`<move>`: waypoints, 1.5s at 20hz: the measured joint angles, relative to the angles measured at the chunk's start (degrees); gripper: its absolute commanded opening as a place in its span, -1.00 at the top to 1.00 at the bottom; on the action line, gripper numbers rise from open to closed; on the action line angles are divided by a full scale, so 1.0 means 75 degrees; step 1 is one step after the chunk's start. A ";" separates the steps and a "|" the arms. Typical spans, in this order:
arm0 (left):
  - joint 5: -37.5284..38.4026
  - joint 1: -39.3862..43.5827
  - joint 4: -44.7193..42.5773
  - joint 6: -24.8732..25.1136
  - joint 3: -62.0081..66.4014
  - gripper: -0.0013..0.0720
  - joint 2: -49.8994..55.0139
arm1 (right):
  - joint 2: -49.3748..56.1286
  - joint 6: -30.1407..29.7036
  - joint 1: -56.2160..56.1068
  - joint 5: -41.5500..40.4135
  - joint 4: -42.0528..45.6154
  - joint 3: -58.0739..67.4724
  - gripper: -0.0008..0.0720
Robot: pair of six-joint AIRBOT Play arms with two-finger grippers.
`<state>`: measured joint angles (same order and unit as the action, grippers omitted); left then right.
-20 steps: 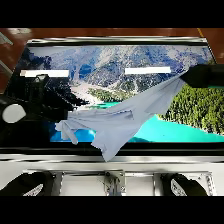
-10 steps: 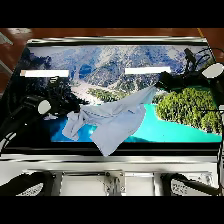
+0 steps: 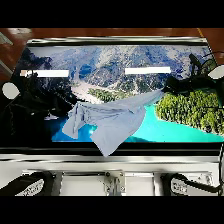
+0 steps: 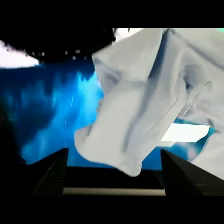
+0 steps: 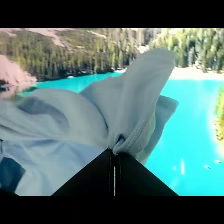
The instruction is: Fold the shirts.
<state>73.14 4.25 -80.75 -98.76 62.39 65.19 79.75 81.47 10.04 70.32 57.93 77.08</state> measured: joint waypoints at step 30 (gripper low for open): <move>-0.4354 0.0933 0.3710 0.0003 -0.3684 -0.89 -0.0207 | 0.0006 0.0020 0.0105 0.0609 0.0866 0.0000 0.83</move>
<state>40.49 11.25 -52.93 -98.74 34.76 63.64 79.79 81.62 10.83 74.89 64.42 77.08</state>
